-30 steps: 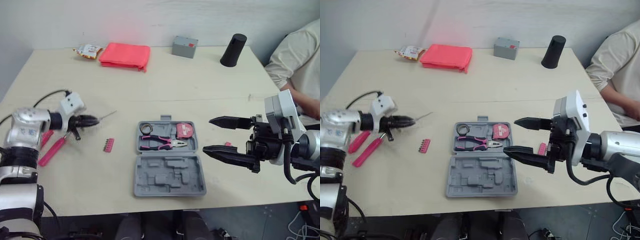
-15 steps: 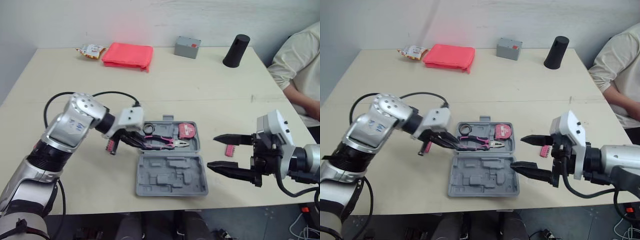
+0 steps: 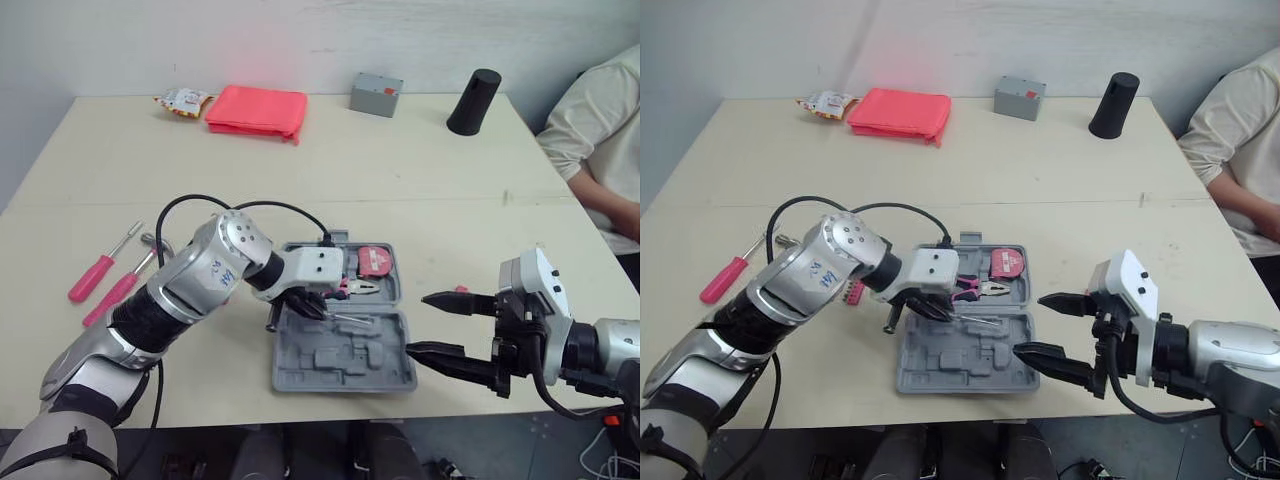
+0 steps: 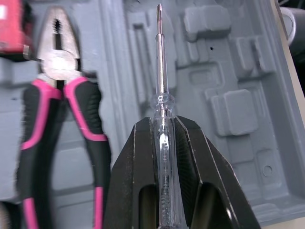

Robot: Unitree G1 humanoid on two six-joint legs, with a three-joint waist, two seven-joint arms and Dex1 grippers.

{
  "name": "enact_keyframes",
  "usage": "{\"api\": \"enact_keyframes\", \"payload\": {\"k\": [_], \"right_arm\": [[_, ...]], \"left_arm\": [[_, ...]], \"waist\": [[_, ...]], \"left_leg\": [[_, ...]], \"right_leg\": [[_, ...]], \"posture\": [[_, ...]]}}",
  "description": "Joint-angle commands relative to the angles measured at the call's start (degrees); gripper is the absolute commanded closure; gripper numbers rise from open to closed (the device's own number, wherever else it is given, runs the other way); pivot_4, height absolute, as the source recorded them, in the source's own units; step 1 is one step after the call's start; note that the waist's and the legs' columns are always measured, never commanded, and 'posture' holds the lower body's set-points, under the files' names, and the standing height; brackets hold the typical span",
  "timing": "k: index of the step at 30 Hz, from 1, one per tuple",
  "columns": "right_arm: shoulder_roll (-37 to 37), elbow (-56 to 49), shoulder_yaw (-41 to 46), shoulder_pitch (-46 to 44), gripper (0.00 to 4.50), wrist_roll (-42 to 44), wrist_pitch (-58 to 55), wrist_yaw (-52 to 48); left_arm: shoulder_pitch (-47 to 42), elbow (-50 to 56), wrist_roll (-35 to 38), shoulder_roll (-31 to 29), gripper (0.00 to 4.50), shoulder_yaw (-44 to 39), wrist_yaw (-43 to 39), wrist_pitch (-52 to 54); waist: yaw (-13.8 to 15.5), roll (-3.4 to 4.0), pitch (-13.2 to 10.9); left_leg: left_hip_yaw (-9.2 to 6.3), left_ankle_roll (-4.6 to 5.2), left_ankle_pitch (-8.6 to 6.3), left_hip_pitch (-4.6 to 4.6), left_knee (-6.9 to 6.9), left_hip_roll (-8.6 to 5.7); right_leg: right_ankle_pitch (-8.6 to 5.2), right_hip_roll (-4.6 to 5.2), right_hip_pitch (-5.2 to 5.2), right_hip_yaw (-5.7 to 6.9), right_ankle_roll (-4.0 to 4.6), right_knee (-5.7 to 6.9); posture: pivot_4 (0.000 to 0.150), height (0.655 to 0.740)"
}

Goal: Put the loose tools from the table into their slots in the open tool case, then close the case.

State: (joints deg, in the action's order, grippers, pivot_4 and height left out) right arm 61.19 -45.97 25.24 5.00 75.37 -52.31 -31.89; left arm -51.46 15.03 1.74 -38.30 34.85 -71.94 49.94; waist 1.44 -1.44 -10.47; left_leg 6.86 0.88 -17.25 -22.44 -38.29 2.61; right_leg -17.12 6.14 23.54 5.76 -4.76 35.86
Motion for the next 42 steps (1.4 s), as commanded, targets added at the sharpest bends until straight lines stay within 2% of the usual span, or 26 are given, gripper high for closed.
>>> {"api": "enact_keyframes", "payload": {"k": [1, 9, 15, 41, 42], "right_arm": [[-0.7, -2.2, 2.3, 1.0, 0.0, 1.1, 1.3, 0.9], [-1.2, -1.2, 2.5, 1.0, 0.0, 2.1, 2.3, 3.2], [-1.1, -1.0, 4.2, 1.6, 0.0, 6.9, 2.6, 3.7], [-2.2, -1.6, 2.3, 2.2, 0.0, 5.6, 4.0, 6.5], [-2.3, -1.8, 2.3, 2.5, 0.0, 5.5, 4.1, 6.6]], "left_arm": [[-1.7, 2.0, -1.8, 1.0, 4.45, -0.4, 3.6, 1.7], [0.4, 3.8, -1.7, 0.2, 4.45, 0.9, 5.1, 3.6], [1.5, 5.0, -1.2, -0.1, 4.45, 2.0, 6.4, 6.0], [2.5, 3.1, -0.1, 1.5, 4.45, 2.7, 10.8, 6.7], [1.9, 3.9, 1.1, 1.5, 4.02, 1.3, 10.1, 7.1]], "waist": [[0.0, 0.0, 0.0], [0.0, 0.0, 0.0], [0.0, 0.0, 0.0], [0.1, 0.0, 0.0], [0.1, 0.0, 0.0]], "left_leg": [[0.0, 0.01, 0.0, 0.0, 0.0, -0.01], [-0.02, 0.02, 0.01, 0.0, -0.01, -0.01], [-0.03, 0.01, 0.02, 0.01, -0.02, -0.02], [-0.04, 0.02, 0.04, 0.05, -0.06, -0.05], [-0.04, 0.02, 0.04, 0.05, -0.06, -0.04]], "right_leg": [[0.0, 0.01, -0.01, -0.02, 0.0, 0.0], [0.0, 0.02, -0.01, -0.03, 0.0, 0.0], [0.0, 0.02, -0.02, -0.16, 0.0, 0.03], [0.0, 0.01, -0.07, -0.48, 0.0, 0.05], [0.0, 0.01, -0.07, -0.48, 0.0, 0.05]], "posture": [[0.15, 0.74], [0.15, 0.74], [0.15, 0.74], [0.15, 0.74], [0.15, 0.74]]}}
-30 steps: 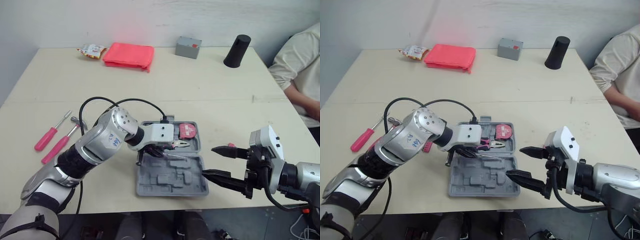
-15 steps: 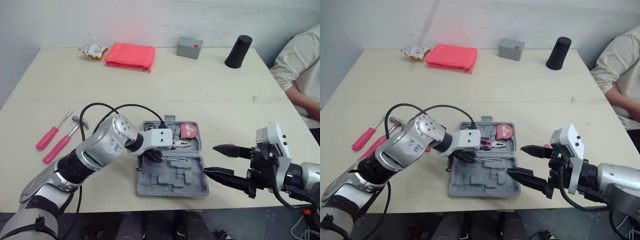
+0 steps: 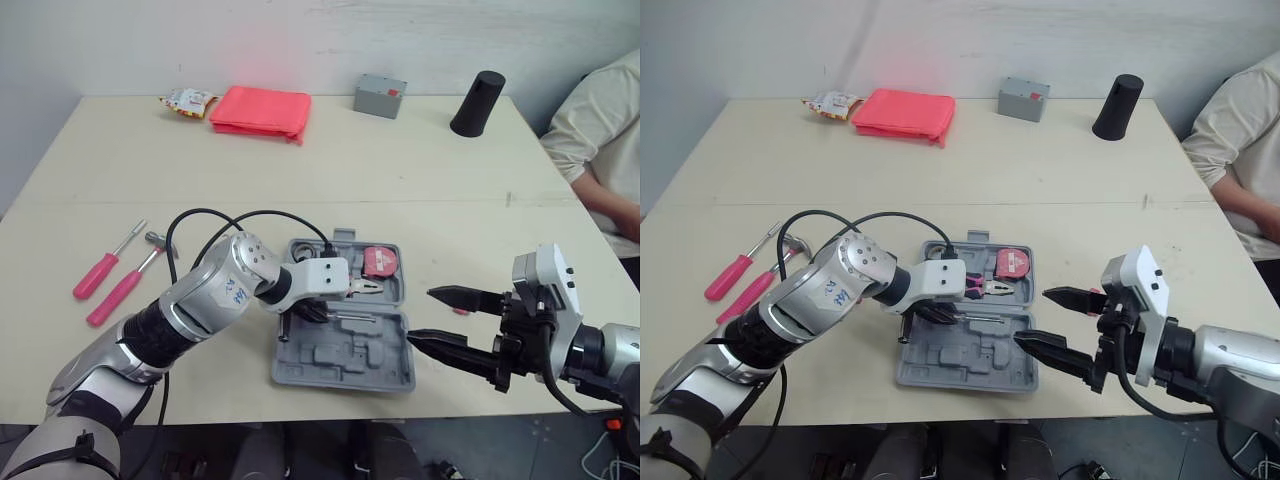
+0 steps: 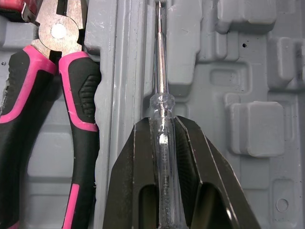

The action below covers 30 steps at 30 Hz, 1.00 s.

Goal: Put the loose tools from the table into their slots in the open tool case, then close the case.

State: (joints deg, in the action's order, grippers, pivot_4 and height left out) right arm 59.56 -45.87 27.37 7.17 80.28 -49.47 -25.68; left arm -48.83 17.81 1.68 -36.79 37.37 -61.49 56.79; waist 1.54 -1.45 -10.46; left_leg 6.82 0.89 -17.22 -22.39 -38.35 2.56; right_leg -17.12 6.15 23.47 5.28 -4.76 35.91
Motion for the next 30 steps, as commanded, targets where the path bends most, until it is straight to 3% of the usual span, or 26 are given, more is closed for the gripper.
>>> {"api": "enact_keyframes", "payload": {"k": [1, 5, 9, 11, 13, 16, 21, 24, 30], "right_arm": [[-0.7, -2.1, 0.3, 0.5, 0.0, 0.6, 1.3, 0.4], [-0.8, -2.6, 0.6, 1.4, 0.0, 0.7, 1.6, 0.4], [-1.3, -2.3, -0.3, 1.3, 0.0, -0.3, 2.0, 1.2], [-1.6, -2.9, -0.7, 1.8, 0.0, -1.2, 2.1, 0.7], [-2.0, -3.3, -0.9, 2.6, 0.0, -2.4, 2.2, -0.2], [-2.4, -3.2, -1.6, 3.1, 0.0, -3.6, 2.6, -0.9], [-2.4, -2.6, -2.0, 2.7, 0.0, -4.2, 3.0, -1.3], [-2.3, -2.3, -2.4, 2.7, 0.0, -5.2, 3.1, -1.8], [-2.3, -2.5, -4.5, 2.8, 0.0, -10.7, 3.6, -3.9]], "left_arm": [[-1.4, 2.0, 2.4, -0.1, 3.5, -2.5, -1.2, 1.0], [-4.2, 3.7, 7.8, -0.4, 1.89, -8.0, -4.2, 1.6], [-1.5, 1.0, 13.1, -0.4, 0.36, -13.5, -6.8, -3.1], [1.0, -2.4, 15.9, 1.9, 0.36, -17.5, -5.7, -4.4], [5.5, -5.7, 17.0, 2.3, 0.36, -19.6, -8.4, -14.3], [11.7, -8.6, 18.5, 3.0, 1.13, -21.7, -12.2, -25.6], [16.2, -15.6, 16.6, 5.8, 3.47, -23.1, -11.6, -37.7], [15.7, -19.8, 15.5, 7.1, 4.48, -22.7, -10.7, -40.2], [13.4, -28.1, 9.4, 9.2, 4.48, -20.4, -6.9, -43.5]], "waist": [[0.0, 0.0, 0.0], [0.0, 0.0, 0.0], [-0.2, 0.01, 0.0], [-0.1, 0.01, 0.0], [-0.1, 0.01, 0.0], [-0.3, 0.01, 0.0], [0.2, 0.01, 0.0], [0.0, 0.01, 0.0], [0.0, 0.01, 0.0]], "left_leg": [[0.0, 0.0, 0.0, 0.0, 0.0, 0.0], [-0.01, 0.0, 0.0, -0.03, -0.02, 0.01], [0.0, -0.01, 0.01, 0.0, 0.01, 0.01], [0.02, -0.03, 0.02, 0.04, 0.02, 0.02], [0.01, -0.04, 0.03, 0.06, 0.02, 0.01], [0.05, -0.05, 0.03, 0.11, 0.04, 0.01], [-0.05, -0.01, 0.01, 0.08, -0.04, -0.04], [-0.07, 0.08, -0.05, 0.07, -0.06, -0.12], [-0.06, 0.11, -0.06, 0.07, -0.05, -0.16]], "right_leg": [[0.0, 0.0, 0.0, 0.0, 0.0, 0.0], [0.0, -0.01, 0.02, 0.0, 0.0, 0.0], [0.0, -0.01, 0.0, 0.0, 0.0, 0.0], [0.0, -0.02, 0.0, -0.03, 0.0, 0.02], [0.0, -0.02, -0.01, -0.03, 0.0, 0.03], [0.0, -0.04, 0.0, -0.05, 0.0, 0.02], [0.0, 0.04, -0.04, -0.02, 0.0, 0.02], [0.02, 0.13, -0.08, -0.01, -0.03, 0.01], [0.03, 0.13, -0.07, 0.06, -0.05, 0.0]], "posture": [[0.15, 0.74], [0.15, 0.74], [0.15, 0.74], [0.15, 0.74], [0.15, 0.74], [0.15, 0.74], [0.15, 0.74], [0.15, 0.74], [0.15, 0.74]]}}
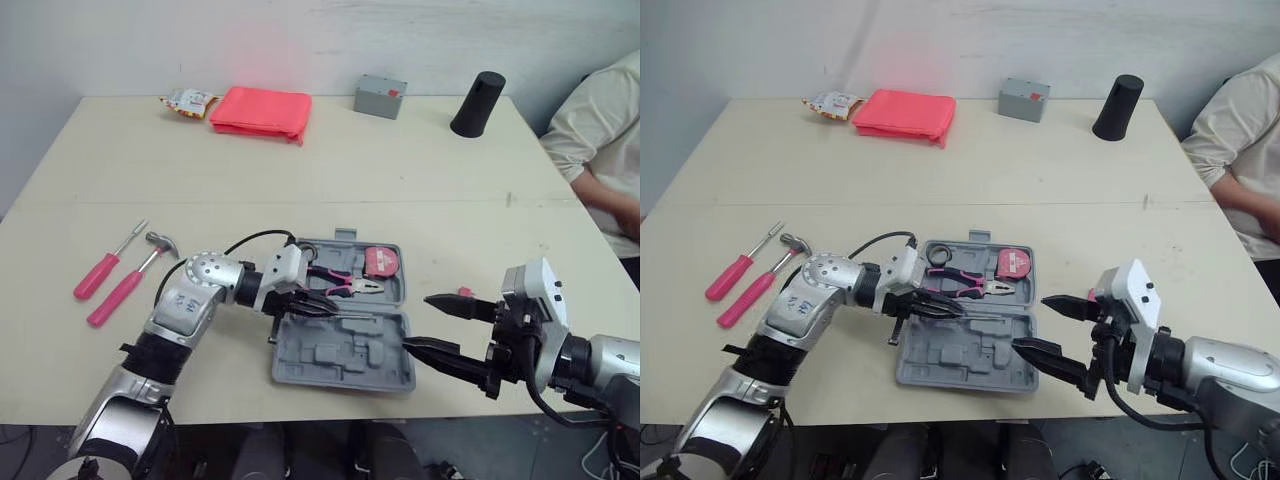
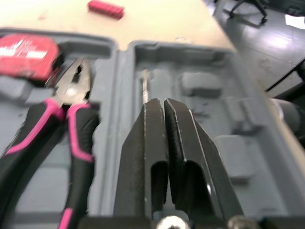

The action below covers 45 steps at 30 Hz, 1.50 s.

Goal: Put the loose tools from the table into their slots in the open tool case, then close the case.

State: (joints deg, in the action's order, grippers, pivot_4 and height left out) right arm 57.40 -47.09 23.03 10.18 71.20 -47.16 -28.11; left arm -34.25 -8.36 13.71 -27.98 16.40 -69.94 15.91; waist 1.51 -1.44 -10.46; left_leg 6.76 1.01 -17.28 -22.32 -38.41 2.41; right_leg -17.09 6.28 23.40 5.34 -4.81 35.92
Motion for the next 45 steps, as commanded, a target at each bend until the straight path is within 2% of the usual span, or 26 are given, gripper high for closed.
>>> {"api": "enact_keyframes", "payload": {"k": [1, 10, 17, 23, 26, 29, 32, 35, 37, 41, 45], "right_arm": [[-0.3, -1.1, -0.3, -0.2, 0.0, -1.9, 1.3, -1.6], [-1.2, -0.1, 0.2, 0.3, 0.0, -3.3, 0.8, -1.8], [-1.4, -0.4, 0.5, 1.3, 0.0, -3.6, 0.5, -2.1], [-2.1, -0.1, 0.2, 1.8, 0.0, -4.0, 0.7, -2.0], [-2.1, 0.2, -0.1, 1.3, 0.0, -4.1, 0.5, -2.1], [-1.8, 0.5, 0.0, 1.2, 0.0, -4.3, 0.4, -2.4], [-1.7, 0.9, 0.6, 1.3, 0.0, -4.3, 0.3, -2.7], [-2.2, 1.2, 0.3, 1.1, 0.0, -4.6, 0.5, -2.3], [-2.6, 1.1, -0.6, 0.6, 0.0, -4.7, 0.6, -1.8], [-2.4, 1.0, -1.5, 0.8, 0.0, -7.2, 0.8, -2.3], [-2.8, 1.0, -1.0, 1.1, 0.0, -7.9, 0.8, -2.4]], "left_arm": [[-1.2, -2.3, -3.0, 0.4, 4.48, 0.8, 1.5, -2.7], [-0.3, -1.6, -2.0, 1.3, 4.48, 0.5, -0.4, -3.9], [0.7, 3.1, 0.2, -0.1, 4.48, -0.8, -2.4, -2.8], [3.0, 0.6, -6.2, -1.7, 4.48, 3.6, -0.6, -5.3], [3.2, -3.9, -12.4, -0.9, 4.48, 5.8, 5.4, -7.8], [3.5, -3.8, -10.4, 0.4, 4.48, 4.6, 6.4, -4.6], [4.1, -0.6, -8.1, 0.1, 4.48, 3.9, 5.5, -0.1], [5.5, 1.4, -9.9, -1.6, 4.48, 5.4, 4.9, 0.1], [5.9, 1.3, -14.1, -3.0, 4.48, 7.9, 6.1, -1.9], [5.1, 1.7, -17.4, -3.0, 4.48, 10.0, 9.2, -0.1], [5.2, 4.7, -18.5, -4.1, 4.48, 10.8, 8.9, -5.6]], "waist": [[0.0, 0.0, 0.0], [-0.1, 0.0, 0.0], [-0.1, 0.0, 0.0], [-0.1, 0.0, 0.0], [0.1, 0.0, 0.0], [0.2, 0.13, 0.1], [0.0, 0.18, 0.2], [-0.1, 0.26, 0.2], [-0.1, 0.31, 0.3], [-0.1, 0.71, 0.8], [0.0, 0.55, 1.1]], "left_leg": [[0.01, 0.0, 0.0, 0.0, 0.01, 0.0], [0.0, 0.0, 0.0, 0.0, 0.02, 0.02], [0.0, 0.0, 0.0, 0.0, 0.02, 0.02], [0.0, 0.0, 0.0, 0.01, 0.03, 0.02], [-0.02, 0.02, -0.01, 0.08, 0.02, 0.01], [-0.27, 0.48, -0.28, 0.27, -0.04, -0.07], [-0.53, 0.51, -0.31, 0.32, -0.13, -0.05], [-0.59, 0.48, -0.33, 0.31, -0.11, -0.01], [-0.6, 0.44, -0.35, 0.31, -0.11, 0.05], [-0.58, 0.42, -0.36, 0.36, -0.1, 0.06], [-0.57, 0.42, -0.37, 0.59, 0.0, 0.07]], "right_leg": [[0.0, 0.0, 0.01, 0.07, 0.0, 0.01], [0.0, 0.05, 0.0, 0.42, 0.0, 0.0], [0.0, 0.07, 0.0, 0.42, 0.0, 0.01], [0.0, 0.05, 0.0, 0.43, 0.0, 0.01], [0.0, 0.09, -0.1, 0.44, 0.0, -0.01], [0.01, 0.25, -0.55, 0.45, -0.01, -0.12], [0.04, 0.37, -0.83, 0.46, -0.06, -0.27], [0.03, 0.4, -0.85, 0.46, -0.05, -0.3], [0.01, 0.37, -0.85, 0.48, -0.01, -0.31], [0.0, 0.33, -0.89, 0.5, 0.01, -0.33], [-0.01, 0.35, -1.04, 0.46, 0.03, -0.33]], "posture": [[0.15, 0.74], [0.15, 0.74], [0.15, 0.74], [0.15, 0.74], [0.15, 0.74], [0.15, 0.74], [0.15, 0.74], [0.15, 0.74], [0.15, 0.74], [0.15, 0.74], [0.15, 0.74]]}}
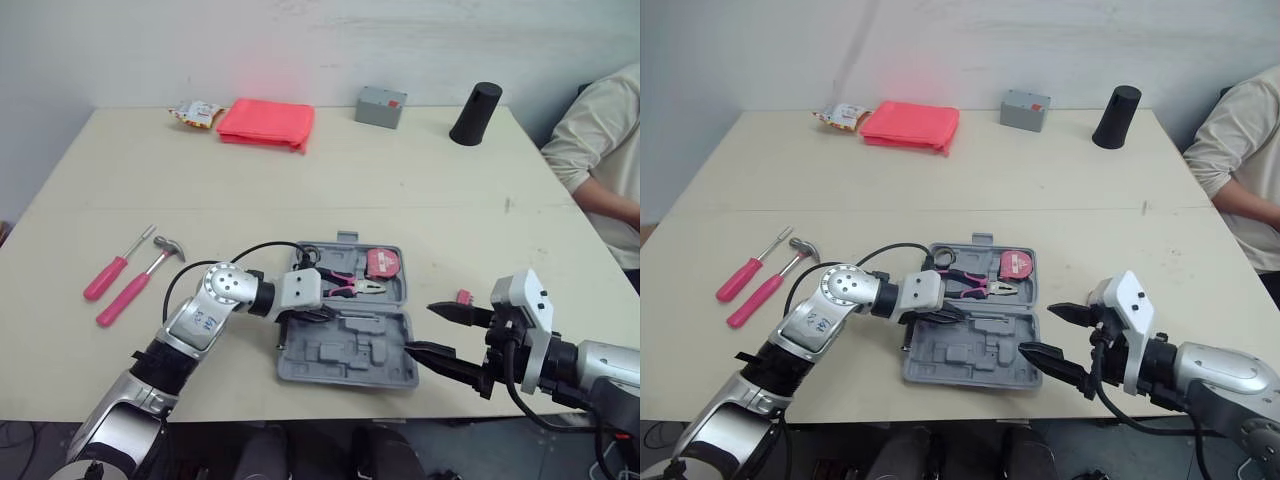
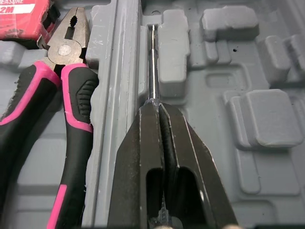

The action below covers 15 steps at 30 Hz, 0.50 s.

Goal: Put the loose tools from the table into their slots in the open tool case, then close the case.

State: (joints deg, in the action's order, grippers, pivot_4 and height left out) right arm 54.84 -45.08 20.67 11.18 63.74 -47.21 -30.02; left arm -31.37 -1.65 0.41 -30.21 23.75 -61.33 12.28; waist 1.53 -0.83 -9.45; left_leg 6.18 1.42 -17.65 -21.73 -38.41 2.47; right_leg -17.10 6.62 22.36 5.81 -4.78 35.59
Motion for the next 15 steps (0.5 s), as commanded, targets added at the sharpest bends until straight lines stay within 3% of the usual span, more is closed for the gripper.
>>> {"api": "enact_keyframes", "payload": {"k": [1, 5, 9, 15], "right_arm": [[-0.3, -1.0, 1.5, 0.1, 0.0, -0.6, 0.9, -0.6], [0.0, -0.8, 3.3, 0.7, 0.0, -0.7, 0.8, -1.1], [1.1, 0.3, 10.4, 2.9, 0.0, -0.1, 0.0, -2.9], [1.0, 3.3, 20.5, 10.4, 0.0, -4.8, -0.2, -8.5]], "left_arm": [[2.3, -1.7, -5.2, -1.7, 4.48, 3.0, 0.8, -4.0], [-0.3, 0.5, -1.9, -0.3, 4.48, -3.0, 3.8, -6.9], [-5.0, 2.1, 6.3, 1.7, 4.48, -14.4, 8.9, 1.5], [-5.2, 1.8, 11.5, -2.7, 4.48, -24.2, 10.4, 10.3]], "waist": [[0.0, -0.05, 0.1], [0.1, -0.07, 0.1], [0.0, -0.18, -0.1], [-0.3, -0.18, -0.1]], "left_leg": [[0.04, -0.01, 0.0, 0.12, 0.14, 0.0], [0.05, -0.1, -0.06, 0.18, 0.26, 0.08], [-0.07, -0.11, 0.0, -0.41, 0.05, 0.09], [0.01, -0.11, 0.0, -0.35, 0.17, 0.01]], "right_leg": [[-0.01, 0.01, -0.06, -0.05, 0.02, -0.05], [-0.07, 0.01, -0.07, -0.03, 0.13, -0.1], [-0.05, -0.02, 0.36, 0.08, 0.09, 0.02], [-0.04, -0.2, 0.34, 0.16, 0.05, -0.03]], "posture": [[0.15, 0.74], [0.15, 0.74], [0.15, 0.74], [0.15, 0.74]]}}
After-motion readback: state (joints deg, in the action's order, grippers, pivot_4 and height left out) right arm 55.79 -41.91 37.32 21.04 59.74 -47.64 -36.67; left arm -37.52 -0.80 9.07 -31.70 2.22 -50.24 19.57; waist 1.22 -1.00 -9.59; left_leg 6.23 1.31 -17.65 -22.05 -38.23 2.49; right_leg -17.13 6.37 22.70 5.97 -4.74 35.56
